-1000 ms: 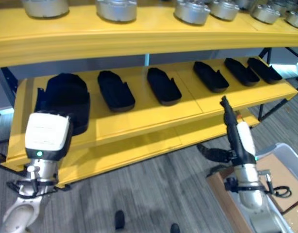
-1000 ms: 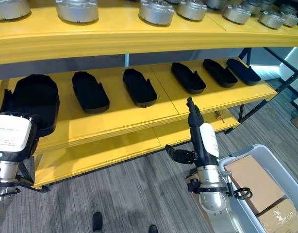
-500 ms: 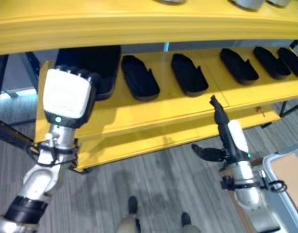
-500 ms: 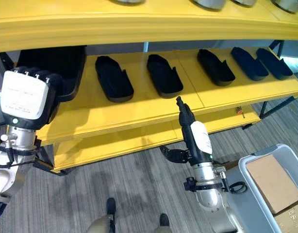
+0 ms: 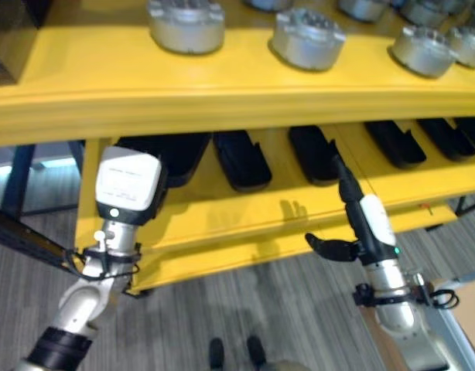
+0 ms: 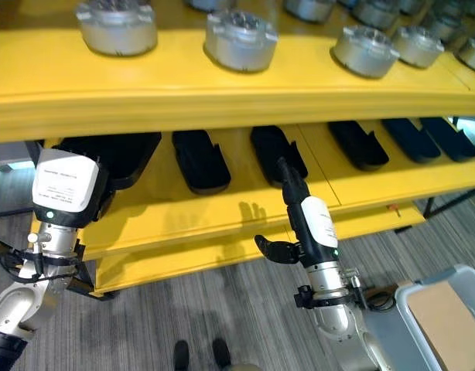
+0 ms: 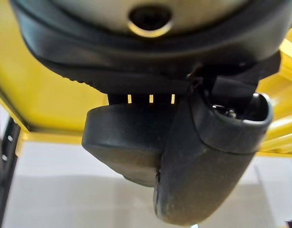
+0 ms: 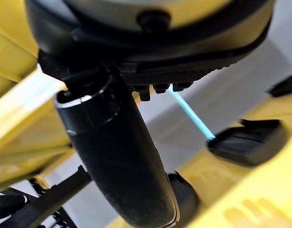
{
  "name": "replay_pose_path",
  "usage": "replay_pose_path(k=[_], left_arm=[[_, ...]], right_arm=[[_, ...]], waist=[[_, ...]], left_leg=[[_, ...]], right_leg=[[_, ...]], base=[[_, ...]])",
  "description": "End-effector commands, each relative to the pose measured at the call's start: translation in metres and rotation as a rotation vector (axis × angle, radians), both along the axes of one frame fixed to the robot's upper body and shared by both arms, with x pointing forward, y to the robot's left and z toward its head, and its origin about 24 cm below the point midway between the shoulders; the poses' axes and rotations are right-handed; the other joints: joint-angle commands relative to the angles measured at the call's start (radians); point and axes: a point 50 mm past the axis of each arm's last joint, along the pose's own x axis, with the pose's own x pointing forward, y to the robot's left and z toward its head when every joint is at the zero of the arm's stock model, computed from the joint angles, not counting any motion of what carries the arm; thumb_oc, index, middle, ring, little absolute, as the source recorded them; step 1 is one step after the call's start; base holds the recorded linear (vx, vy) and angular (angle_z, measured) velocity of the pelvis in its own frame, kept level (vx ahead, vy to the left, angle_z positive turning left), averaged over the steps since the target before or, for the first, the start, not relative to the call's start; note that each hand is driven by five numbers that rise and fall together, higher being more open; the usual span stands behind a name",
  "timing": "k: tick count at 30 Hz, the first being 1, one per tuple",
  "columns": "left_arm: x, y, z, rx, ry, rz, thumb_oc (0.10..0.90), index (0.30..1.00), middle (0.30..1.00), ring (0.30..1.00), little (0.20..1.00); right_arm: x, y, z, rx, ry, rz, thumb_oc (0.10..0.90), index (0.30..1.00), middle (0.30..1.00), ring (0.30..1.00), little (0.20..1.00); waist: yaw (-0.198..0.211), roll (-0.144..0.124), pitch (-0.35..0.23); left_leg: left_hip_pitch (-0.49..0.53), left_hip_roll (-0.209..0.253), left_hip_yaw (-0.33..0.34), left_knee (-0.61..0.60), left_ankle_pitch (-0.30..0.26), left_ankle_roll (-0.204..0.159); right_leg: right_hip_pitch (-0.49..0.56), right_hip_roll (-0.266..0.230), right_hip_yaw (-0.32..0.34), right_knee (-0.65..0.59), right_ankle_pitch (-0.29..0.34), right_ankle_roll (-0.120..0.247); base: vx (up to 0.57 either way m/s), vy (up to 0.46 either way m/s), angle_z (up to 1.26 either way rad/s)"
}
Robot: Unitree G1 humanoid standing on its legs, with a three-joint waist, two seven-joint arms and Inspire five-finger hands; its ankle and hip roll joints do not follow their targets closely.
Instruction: Move parts from the plastic box to the shelf.
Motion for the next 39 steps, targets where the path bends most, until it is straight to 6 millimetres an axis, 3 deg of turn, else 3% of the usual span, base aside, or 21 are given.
replay_pose_path(k=[1,2,3,4,5,7,9,11,20,29,32,34,39], left_arm=[[0.003,-0.022,0.056,-0.033,-0.281,-0.128,0.4,0.3,0.3,0.3,0.3],[0.003,-0.025,0.056,-0.047,-0.272,-0.142,0.4,0.3,0.3,0.3,0.3],[0.002,-0.022,0.053,-0.058,-0.261,-0.13,0.4,0.3,0.3,0.3,0.3],[0.002,-0.02,0.052,-0.068,-0.256,-0.123,0.4,0.3,0.3,0.3,0.3],[0.002,-0.02,0.051,-0.097,-0.265,-0.117,0.4,0.3,0.3,0.3,0.3],[0.005,-0.024,0.051,-0.11,-0.273,-0.13,0.4,0.3,0.3,0.3,0.3],[0.005,-0.022,0.046,-0.103,-0.254,-0.124,0.4,0.3,0.3,0.3,0.3],[0.005,-0.025,0.044,-0.111,-0.24,-0.137,0.4,0.3,0.3,0.3,0.3],[0.004,-0.026,0.041,-0.123,-0.22,-0.148,0.4,0.3,0.3,0.3,0.3],[0.012,-0.02,0.027,-0.12,-0.142,-0.089,0.4,0.3,0.3,0.3,0.3],[0.016,-0.016,0.015,-0.15,-0.09,-0.055,0.4,0.3,0.3,0.3,0.3],[0.023,-0.011,-0.004,-0.13,0.004,0.002,0.4,0.3,0.3,0.3,0.3],[0.026,0.0,-0.018,-0.107,0.068,0.072,0.4,0.3,0.3,0.3,0.3]], right_arm=[[-0.001,-0.008,0.05,-0.015,-0.274,0.01,0.9,1.0,1.0,1.0,1.0],[-0.001,-0.011,0.055,-0.032,-0.29,0.007,0.9,1.0,1.0,1.0,1.0],[-0.001,-0.013,0.054,-0.031,-0.287,-0.002,0.9,1.0,1.0,1.0,1.0],[-0.002,-0.015,0.054,-0.03,-0.287,-0.02,0.9,1.0,1.0,1.0,1.0],[-0.007,-0.024,0.05,-0.011,-0.28,-0.071,0.9,1.0,1.0,1.0,1.0],[-0.01,-0.027,0.045,0.005,-0.272,-0.098,0.9,1.0,1.0,1.0,1.0],[-0.012,-0.027,0.04,0.007,-0.252,-0.106,0.9,1.0,1.0,1.0,1.0],[-0.013,-0.029,0.036,0.001,-0.239,-0.131,0.9,1.0,1.0,1.0,1.0],[-0.013,-0.022,0.032,0.012,-0.229,-0.126,0.9,1.0,1.0,1.0,1.0],[-0.012,-0.013,0.034,0.01,-0.227,-0.079,0.9,1.0,1.0,1.0,1.0],[-0.012,-0.013,0.033,0.017,-0.22,-0.074,0.9,1.0,1.0,1.0,1.0],[-0.01,-0.014,0.029,0.013,-0.19,-0.076,0.9,1.0,1.0,1.0,1.0],[-0.008,-0.015,0.031,0.021,-0.19,-0.073,0.9,1.0,1.0,1.0,1.0]], waist=[[-0.021,0.017,-0.053],[-0.01,0.016,-0.024],[-0.011,0.021,-0.026],[-0.02,0.019,-0.03],[-0.056,0.019,-0.046],[-0.065,0.036,-0.055],[-0.069,0.054,-0.069],[-0.074,0.062,-0.083],[-0.064,0.039,-0.102],[-0.077,0.035,-0.096],[-0.081,0.034,-0.091],[-0.097,0.038,-0.085],[-0.106,0.046,-0.073]], left_leg=[[-0.09,-0.006,0.026,0.309,-0.152,-0.043],[-0.151,-0.029,-0.03,0.416,-0.101,-0.076],[-0.152,-0.022,-0.06,0.405,-0.122,-0.078],[-0.151,0.011,-0.045,0.375,-0.134,-0.076],[-0.129,0.144,0.045,0.25,-0.102,-0.08],[-0.117,0.198,0.064,0.12,-0.016,-0.096],[-0.071,0.199,0.051,0.048,-0.015,-0.096],[-0.04,0.193,0.086,-0.003,0.004,-0.103],[0.009,0.176,0.173,-0.011,-0.027,-0.096],[0.029,0.177,0.218,-0.011,-0.045,-0.089],[0.028,0.178,0.226,-0.011,-0.045,-0.088],[0.027,0.178,0.239,-0.011,-0.045,-0.087],[0.024,0.175,0.251,-0.011,-0.05,-0.084]], right_leg=[[-0.021,0.017,-0.019,0.097,-0.095,0.016],[-0.015,0.02,-0.026,0.103,-0.088,-0.002],[-0.007,0.022,-0.026,0.099,-0.095,-0.001],[-0.002,0.014,-0.028,0.096,-0.096,0.001],[0.003,-0.008,-0.049,0.096,-0.107,0.009],[-0.002,-0.007,-0.069,0.108,-0.128,0.011],[-0.001,0.003,-0.068,0.113,-0.147,0.014],[0.004,0.0,-0.084,0.1,-0.145,0.018],[0.036,-0.047,-0.082,0.043,-0.115,0.051],[0.035,-0.054,-0.049,0.022,-0.106,0.058],[0.027,-0.051,-0.045,0.026,-0.107,0.058],[0.018,-0.049,-0.041,0.034,-0.112,0.059],[0.007,-0.049,-0.034,0.039,-0.114,0.06]], base=[[-0.18,-0.126,0.68],[-0.12,-0.104,0.89],[-0.09,-0.077,0.79],[0.03,0.009,0.52],[0.01,0.04,0.35],[0.05,0.062,0.68],[0.08,0.075,0.44],[0.09,0.11,-0.21],[0.06,0.074,-0.03],[0.03,0.02,-0.16],[0.0,0.003,-0.2],[0.02,0.008,-0.11],[0.01,0.017,-0.12]])
